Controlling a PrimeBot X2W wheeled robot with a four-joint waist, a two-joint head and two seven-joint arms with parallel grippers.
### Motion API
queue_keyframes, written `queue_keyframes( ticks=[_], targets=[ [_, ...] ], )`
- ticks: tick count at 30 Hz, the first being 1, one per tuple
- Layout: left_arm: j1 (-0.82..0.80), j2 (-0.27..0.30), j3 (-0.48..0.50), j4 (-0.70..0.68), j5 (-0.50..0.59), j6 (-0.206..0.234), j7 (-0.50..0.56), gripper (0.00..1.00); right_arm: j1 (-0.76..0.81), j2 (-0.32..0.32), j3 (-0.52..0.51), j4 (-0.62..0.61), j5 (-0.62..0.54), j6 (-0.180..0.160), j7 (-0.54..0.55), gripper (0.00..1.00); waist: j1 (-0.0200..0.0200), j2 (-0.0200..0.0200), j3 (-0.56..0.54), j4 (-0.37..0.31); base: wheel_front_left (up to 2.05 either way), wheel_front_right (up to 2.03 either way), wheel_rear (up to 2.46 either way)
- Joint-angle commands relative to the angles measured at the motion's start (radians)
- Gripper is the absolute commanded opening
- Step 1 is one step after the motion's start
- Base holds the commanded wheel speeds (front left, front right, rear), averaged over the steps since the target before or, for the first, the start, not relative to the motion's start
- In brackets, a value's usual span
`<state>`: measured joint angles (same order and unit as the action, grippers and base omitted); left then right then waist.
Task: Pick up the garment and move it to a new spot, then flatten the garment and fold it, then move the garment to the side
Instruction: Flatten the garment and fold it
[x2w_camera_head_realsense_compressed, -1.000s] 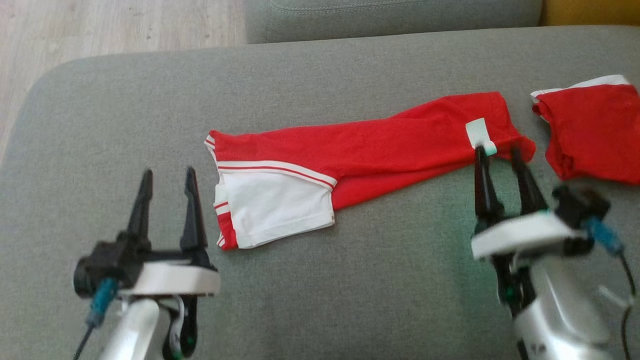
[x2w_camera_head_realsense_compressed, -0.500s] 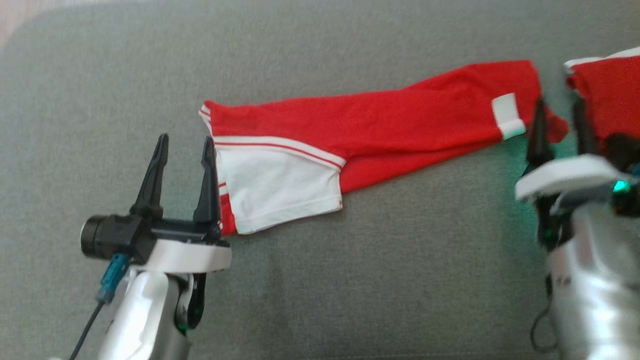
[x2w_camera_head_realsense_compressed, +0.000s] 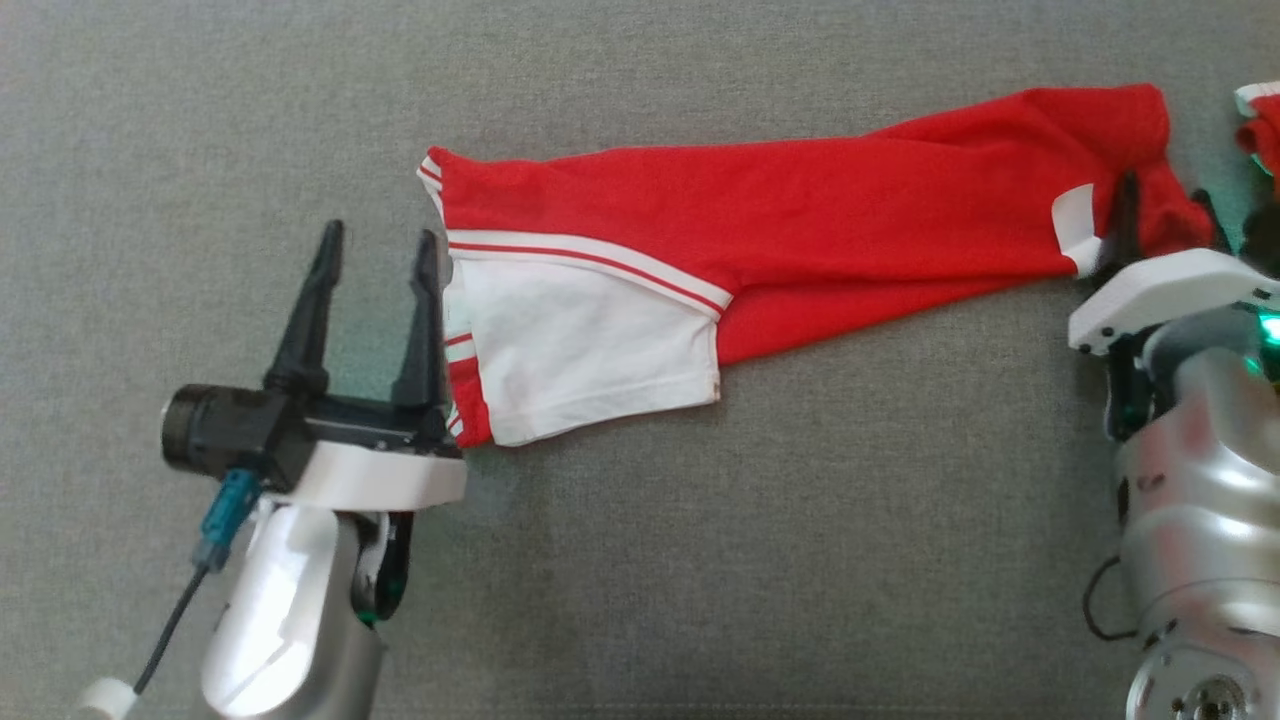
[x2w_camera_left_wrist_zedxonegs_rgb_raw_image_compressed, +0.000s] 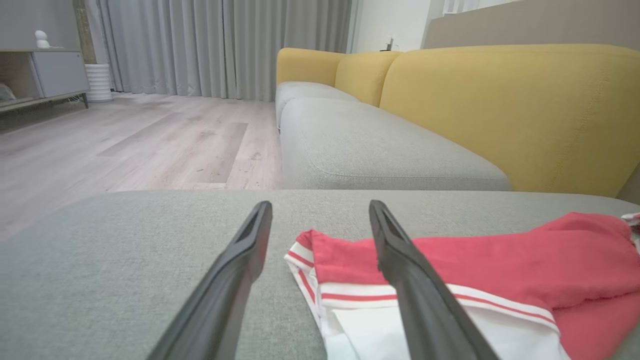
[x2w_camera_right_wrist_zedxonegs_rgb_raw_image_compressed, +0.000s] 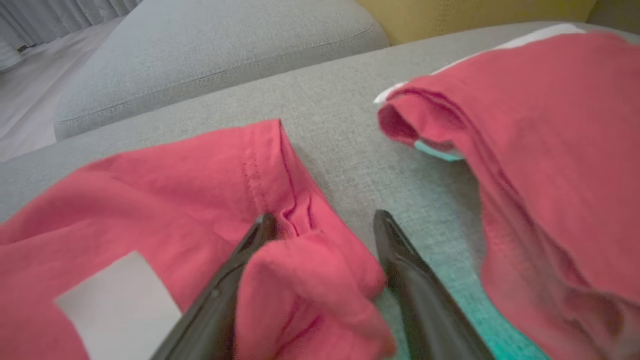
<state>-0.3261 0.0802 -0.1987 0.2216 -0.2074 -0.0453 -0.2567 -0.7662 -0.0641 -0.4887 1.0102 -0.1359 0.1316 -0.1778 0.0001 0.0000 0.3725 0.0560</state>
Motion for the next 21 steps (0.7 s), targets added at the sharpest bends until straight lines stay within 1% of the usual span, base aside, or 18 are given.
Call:
queue_keyframes(
  ticks=[1, 5, 10, 15, 16, 21],
  targets=[
    [-0.030, 0.006, 0.042, -0.025, 0.010, -0.005, -0.005, 1.00, -0.002, 0.014, 0.036, 0.018, -0.015, -0.001, -0.013, 0.00, -0.0001, 0.0000, -0.004, -0.005, 0.00, 0.00, 0.00],
    [-0.023, 0.002, 0.061, -0.021, 0.021, -0.011, -0.005, 1.00, -0.015, 0.014, 0.069, 0.037, -0.032, -0.001, -0.060, 0.00, -0.0001, 0.0000, -0.028, -0.027, 0.00, 0.00, 0.00],
    [-0.007, -0.004, 0.080, -0.019, 0.028, -0.018, -0.005, 1.00, 0.002, 0.013, 0.038, -0.033, -0.043, -0.001, -0.079, 0.00, -0.0001, 0.0000, -0.074, -0.059, 0.00, 0.00, 0.00],
    [0.011, -0.011, 0.095, -0.022, 0.028, -0.024, -0.005, 1.00, 0.031, -0.030, 0.002, -0.122, -0.050, -0.001, -0.082, 0.00, -0.0001, 0.0000, -0.117, -0.082, 0.00, 0.00, 0.00],
    [0.011, -0.011, 0.095, -0.022, 0.028, -0.024, -0.005, 1.00, 0.031, -0.030, 0.002, -0.122, -0.050, -0.001, -0.082, 0.00, -0.0001, 0.0000, -0.117, -0.082, 0.00, 0.00, 0.00],
    [0.030, -0.019, 0.100, -0.025, 0.026, -0.029, -0.005, 1.00, 0.055, -0.074, -0.021, -0.183, -0.045, -0.001, -0.051, 0.00, -0.0001, 0.0000, -0.149, -0.089, 0.00, 0.00, 0.00]
  ],
)
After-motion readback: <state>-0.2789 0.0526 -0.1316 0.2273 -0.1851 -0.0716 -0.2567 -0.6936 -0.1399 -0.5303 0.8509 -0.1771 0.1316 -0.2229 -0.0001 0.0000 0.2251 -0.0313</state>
